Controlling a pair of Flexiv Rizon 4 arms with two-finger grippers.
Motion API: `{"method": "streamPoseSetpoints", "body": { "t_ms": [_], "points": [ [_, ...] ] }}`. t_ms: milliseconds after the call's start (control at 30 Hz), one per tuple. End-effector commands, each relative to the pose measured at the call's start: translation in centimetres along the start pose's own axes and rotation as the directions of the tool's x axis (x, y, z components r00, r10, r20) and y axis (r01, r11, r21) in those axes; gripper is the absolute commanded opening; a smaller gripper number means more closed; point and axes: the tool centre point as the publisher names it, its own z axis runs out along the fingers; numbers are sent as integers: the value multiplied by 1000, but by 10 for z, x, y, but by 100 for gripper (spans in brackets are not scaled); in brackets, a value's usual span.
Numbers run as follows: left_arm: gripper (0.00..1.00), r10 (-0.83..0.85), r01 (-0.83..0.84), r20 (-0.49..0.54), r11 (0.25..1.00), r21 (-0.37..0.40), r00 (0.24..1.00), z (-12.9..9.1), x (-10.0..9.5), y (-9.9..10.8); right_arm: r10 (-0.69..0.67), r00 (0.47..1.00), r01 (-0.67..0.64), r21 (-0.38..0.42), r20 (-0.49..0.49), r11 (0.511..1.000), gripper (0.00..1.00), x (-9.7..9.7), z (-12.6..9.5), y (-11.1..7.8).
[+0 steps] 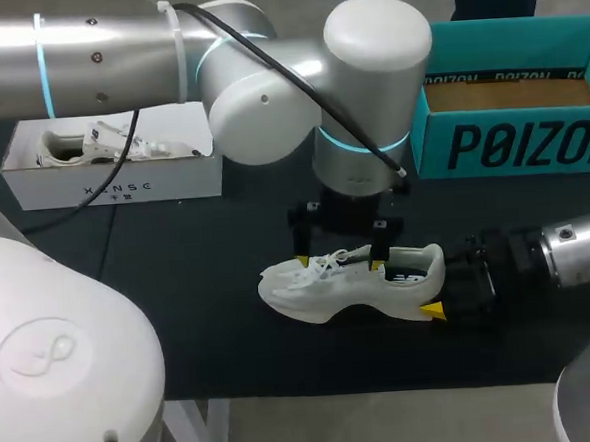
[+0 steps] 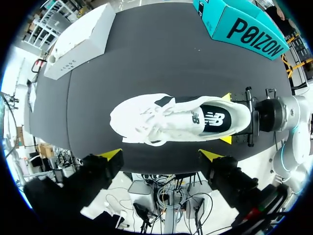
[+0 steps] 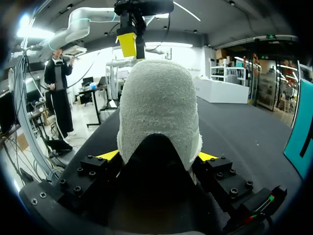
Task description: Take the shoe out of the shoebox, open the shoe tongue, remove and reinsert the insole, then place the shoe into the shoebox
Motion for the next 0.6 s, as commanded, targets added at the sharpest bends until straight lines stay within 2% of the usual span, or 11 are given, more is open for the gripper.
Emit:
{"method": "streamPoseSetpoints", "body": {
  "t_ms": [33, 267, 433, 600],
  "points": [
    [100, -2, 3, 55, 1000, -6, 998, 6, 31, -7, 1, 1000, -1, 3, 3, 1000, 0, 0, 3, -3],
    [100, -33, 33, 110, 999, 6, 993, 19, 63, -18, 1, 1000, -1, 3, 3, 1000, 0, 0, 3, -3],
    [100, -67, 67, 167, 998, 2, 984, 32, 72, -27, 1, 1000, -1, 3, 3, 1000, 0, 0, 3, -3],
    [100, -90, 92, 206, 996, -2, 975, 45, 72, -30, 1, 1000, -1, 3, 3, 1000, 0, 0, 3, -3]
  ]
}}
